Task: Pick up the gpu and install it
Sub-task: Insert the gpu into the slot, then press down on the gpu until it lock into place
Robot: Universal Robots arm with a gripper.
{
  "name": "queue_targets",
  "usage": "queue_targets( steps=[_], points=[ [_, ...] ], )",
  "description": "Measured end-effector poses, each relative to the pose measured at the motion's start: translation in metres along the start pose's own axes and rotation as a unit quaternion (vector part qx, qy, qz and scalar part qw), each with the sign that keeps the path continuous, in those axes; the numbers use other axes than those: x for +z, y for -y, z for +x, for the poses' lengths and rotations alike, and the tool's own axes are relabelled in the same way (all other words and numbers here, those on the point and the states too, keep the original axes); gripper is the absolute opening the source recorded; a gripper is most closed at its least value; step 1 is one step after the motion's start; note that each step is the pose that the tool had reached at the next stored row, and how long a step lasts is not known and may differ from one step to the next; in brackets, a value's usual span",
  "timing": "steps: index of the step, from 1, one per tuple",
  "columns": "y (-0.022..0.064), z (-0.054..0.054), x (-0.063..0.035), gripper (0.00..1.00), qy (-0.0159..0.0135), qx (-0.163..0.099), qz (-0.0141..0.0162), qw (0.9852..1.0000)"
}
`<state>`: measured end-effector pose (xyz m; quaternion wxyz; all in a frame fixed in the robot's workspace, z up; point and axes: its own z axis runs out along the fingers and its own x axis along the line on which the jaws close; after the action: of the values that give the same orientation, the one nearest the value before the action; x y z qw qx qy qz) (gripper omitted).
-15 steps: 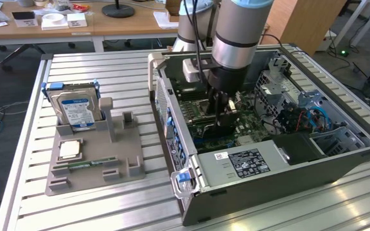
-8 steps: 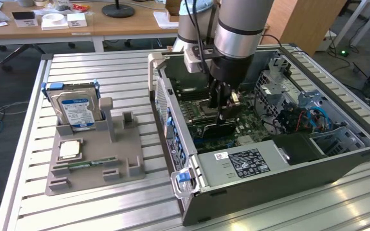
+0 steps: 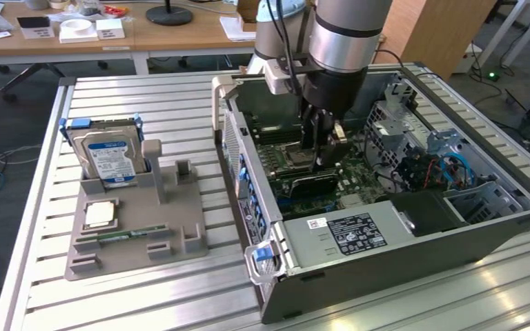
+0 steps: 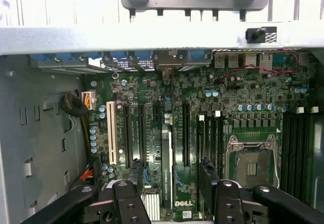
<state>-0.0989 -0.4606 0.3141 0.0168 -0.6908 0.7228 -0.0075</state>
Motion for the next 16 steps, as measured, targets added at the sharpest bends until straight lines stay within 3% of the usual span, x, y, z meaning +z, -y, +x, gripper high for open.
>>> queue_targets(
  steps=[8, 16],
  points=[
    [0.0002, 0.0000, -0.0009, 0.57, 0.0005, -0.016, -0.0002, 0.9999],
    [0.0002, 0.0000, -0.0010, 0.57, 0.0005, -0.016, -0.0003, 0.9999]
  ],
)
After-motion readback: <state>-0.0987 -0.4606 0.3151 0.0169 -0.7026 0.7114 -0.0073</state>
